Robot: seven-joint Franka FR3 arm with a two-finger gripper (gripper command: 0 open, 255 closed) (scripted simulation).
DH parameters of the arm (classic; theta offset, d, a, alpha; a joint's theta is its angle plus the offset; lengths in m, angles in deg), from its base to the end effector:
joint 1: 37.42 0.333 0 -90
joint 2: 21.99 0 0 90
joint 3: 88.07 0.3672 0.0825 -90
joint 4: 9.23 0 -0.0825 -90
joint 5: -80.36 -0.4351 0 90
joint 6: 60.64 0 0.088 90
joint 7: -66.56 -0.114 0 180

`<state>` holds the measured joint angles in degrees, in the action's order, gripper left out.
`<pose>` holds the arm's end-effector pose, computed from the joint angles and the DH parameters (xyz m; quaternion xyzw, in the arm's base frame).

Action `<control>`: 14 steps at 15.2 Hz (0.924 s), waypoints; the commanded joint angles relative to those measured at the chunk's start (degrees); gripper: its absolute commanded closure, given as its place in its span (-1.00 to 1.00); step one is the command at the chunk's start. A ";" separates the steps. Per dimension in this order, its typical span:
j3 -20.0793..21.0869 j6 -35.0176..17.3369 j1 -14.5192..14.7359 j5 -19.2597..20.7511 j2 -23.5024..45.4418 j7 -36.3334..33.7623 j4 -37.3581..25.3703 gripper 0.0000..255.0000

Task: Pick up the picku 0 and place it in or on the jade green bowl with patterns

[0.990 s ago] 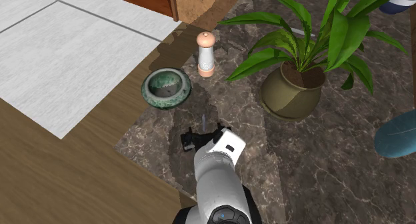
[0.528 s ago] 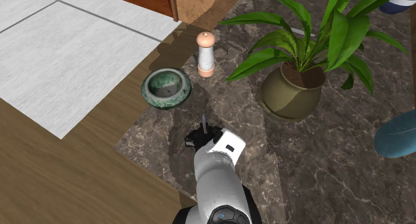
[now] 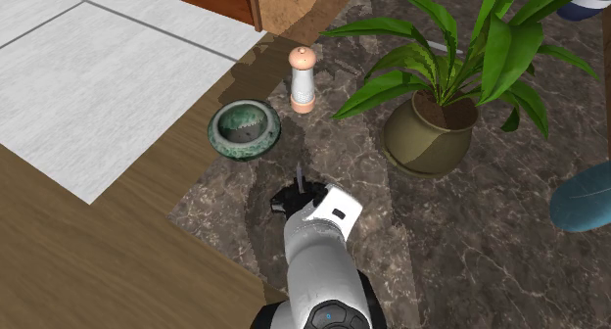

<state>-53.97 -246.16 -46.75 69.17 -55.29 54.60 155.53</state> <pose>0.3716 0.1487 0.4303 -0.8980 -0.0381 -0.4381 0.0124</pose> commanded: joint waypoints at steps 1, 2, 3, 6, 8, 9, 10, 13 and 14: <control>-1.52 2.23 1.17 0.00 -1.43 0.46 -0.61 1.00; -2.14 3.29 1.61 -0.01 -2.06 0.68 -0.99 1.00; -2.71 4.35 1.99 -0.01 -2.68 0.89 -1.38 1.00; -4.24 7.43 2.93 0.00 -4.40 1.51 -2.64 1.00; -5.12 9.44 3.40 0.02 -5.44 1.90 -3.55 1.00; -5.53 10.42 3.60 0.04 -5.93 2.08 -4.03 1.00; -5.92 11.40 3.77 0.06 -6.40 2.26 -4.52 1.00; -6.98 14.26 4.16 0.15 -7.67 2.76 -6.06 1.00; -7.30 15.19 4.26 0.19 -8.06 2.91 -6.60 1.00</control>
<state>-60.88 -231.88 -42.58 69.30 -63.06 57.29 149.48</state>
